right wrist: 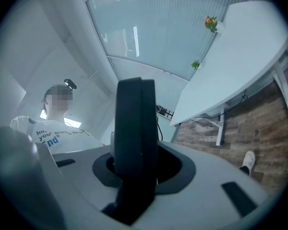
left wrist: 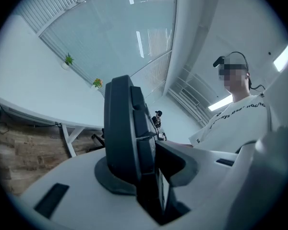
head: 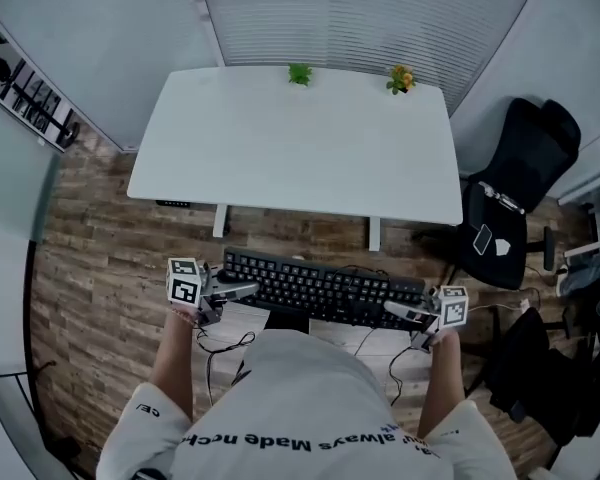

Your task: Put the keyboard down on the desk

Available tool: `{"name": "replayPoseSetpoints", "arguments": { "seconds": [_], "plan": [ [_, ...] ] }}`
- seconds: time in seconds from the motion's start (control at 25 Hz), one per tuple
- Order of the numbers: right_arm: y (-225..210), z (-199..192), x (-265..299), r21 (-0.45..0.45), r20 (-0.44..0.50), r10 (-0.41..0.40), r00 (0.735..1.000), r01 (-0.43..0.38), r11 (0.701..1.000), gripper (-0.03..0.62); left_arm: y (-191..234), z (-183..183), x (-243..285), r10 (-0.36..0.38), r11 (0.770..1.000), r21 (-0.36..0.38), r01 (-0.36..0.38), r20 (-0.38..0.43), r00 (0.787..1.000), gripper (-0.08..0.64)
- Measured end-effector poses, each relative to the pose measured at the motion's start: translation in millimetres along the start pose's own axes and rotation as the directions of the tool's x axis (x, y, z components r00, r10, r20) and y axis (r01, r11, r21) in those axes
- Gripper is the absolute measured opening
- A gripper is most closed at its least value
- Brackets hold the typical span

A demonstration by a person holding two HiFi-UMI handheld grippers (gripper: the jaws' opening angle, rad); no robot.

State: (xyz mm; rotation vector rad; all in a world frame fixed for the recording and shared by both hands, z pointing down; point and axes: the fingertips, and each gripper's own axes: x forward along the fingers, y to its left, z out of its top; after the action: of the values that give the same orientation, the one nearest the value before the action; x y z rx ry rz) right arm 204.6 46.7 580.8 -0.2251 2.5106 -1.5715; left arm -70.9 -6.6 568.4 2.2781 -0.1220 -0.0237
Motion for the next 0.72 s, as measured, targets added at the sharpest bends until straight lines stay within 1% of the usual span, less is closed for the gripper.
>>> {"name": "replayPoseSetpoints", "arguments": {
  "seconds": [0.2,0.36,0.72],
  "plan": [
    [-20.8,62.2,26.5,-0.020,0.004,-0.015,1.000,0.015,1.000,0.118,43.7,60.4,-1.3,-0.017,1.000,-0.002,0.017,-0.007,1.000,0.140],
    [-43.5,108.7,46.6,-0.001,0.019,-0.019,1.000,0.019,1.000,0.120,79.4,105.1,-4.2,-0.020,1.000,-0.003,0.020,-0.011,1.000,0.140],
    [-83.6,199.7,88.0,-0.001,0.020,-0.039,0.999,0.039,0.999,0.121,150.2,185.9,-9.2,-0.029,0.999,-0.019,0.029,-0.007,1.000,0.140]
  ]
}}
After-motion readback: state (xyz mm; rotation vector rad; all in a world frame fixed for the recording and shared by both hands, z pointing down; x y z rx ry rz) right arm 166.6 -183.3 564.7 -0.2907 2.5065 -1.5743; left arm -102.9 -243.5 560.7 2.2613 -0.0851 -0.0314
